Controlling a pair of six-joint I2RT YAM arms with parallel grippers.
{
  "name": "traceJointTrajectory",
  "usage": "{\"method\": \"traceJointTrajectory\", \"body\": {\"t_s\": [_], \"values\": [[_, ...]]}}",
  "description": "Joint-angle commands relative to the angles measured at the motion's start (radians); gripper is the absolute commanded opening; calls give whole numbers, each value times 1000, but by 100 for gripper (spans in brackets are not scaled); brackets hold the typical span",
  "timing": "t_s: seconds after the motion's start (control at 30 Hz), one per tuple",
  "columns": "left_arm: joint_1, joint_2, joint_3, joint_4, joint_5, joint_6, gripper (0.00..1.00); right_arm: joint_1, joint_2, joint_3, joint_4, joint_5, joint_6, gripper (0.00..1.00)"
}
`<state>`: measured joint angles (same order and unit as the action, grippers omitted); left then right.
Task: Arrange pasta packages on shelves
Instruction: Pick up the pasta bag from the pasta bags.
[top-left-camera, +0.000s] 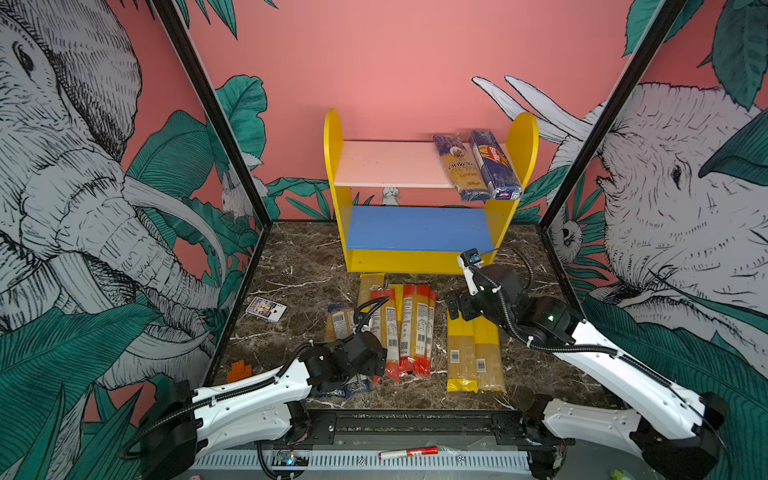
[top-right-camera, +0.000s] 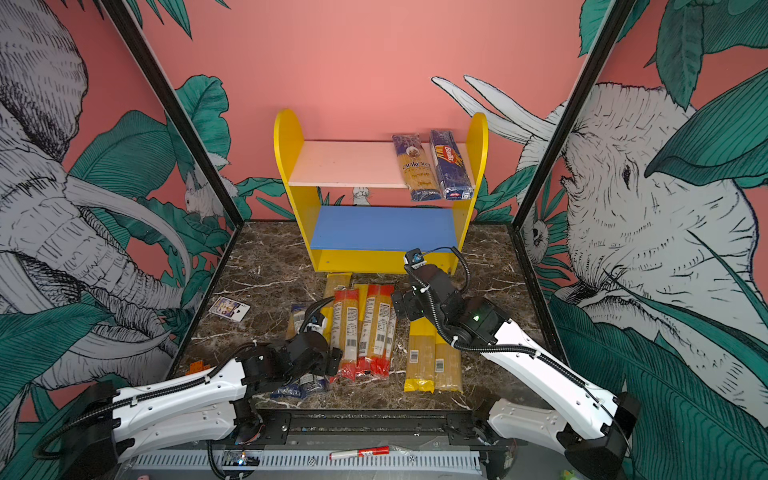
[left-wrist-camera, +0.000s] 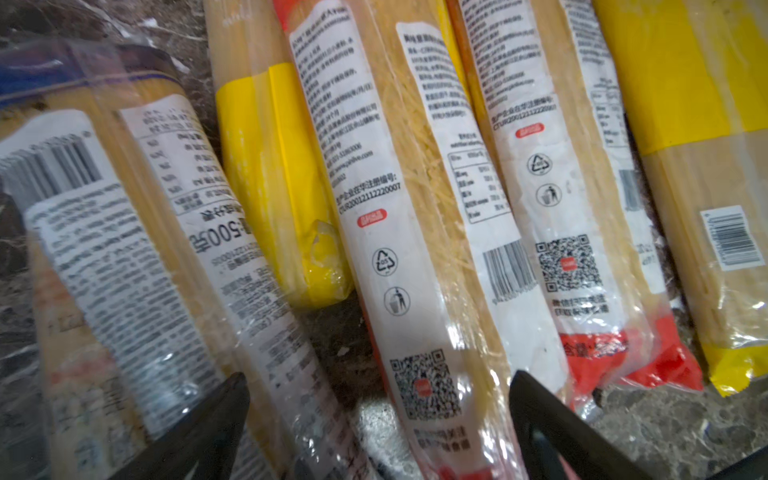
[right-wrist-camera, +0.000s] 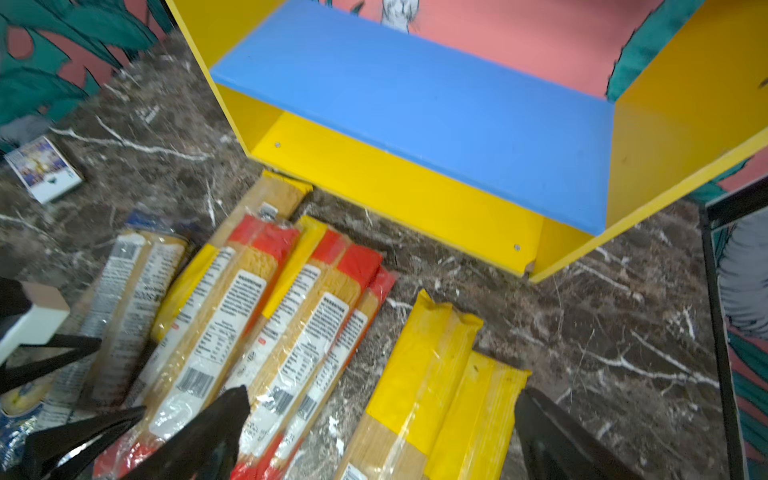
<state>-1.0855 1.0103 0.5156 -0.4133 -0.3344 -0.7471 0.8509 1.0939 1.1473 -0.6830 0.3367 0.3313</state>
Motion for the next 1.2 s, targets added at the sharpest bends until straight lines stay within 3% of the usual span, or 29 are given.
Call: {"method": "traceJointTrajectory", "body": {"t_s": [0.0, 0.3, 0.7, 1.1, 1.17], "values": [[-36, 57, 46, 53, -20, -50, 98, 5, -26, -34, -6, 21, 52, 99], [-67, 269, 117, 111, -26, -90, 99, 5, -48, -110, 3, 18, 80, 99], [-65, 467, 207, -10, -143, -139, 98, 3, -119, -136, -39, 86, 44, 99], [9, 455, 118, 36, -75, -129, 71, -4, -79, -87, -44, 86, 15, 99], [9, 449, 118, 26, -79, -119, 58, -4, -69, -80, -37, 73, 11, 99]]}}
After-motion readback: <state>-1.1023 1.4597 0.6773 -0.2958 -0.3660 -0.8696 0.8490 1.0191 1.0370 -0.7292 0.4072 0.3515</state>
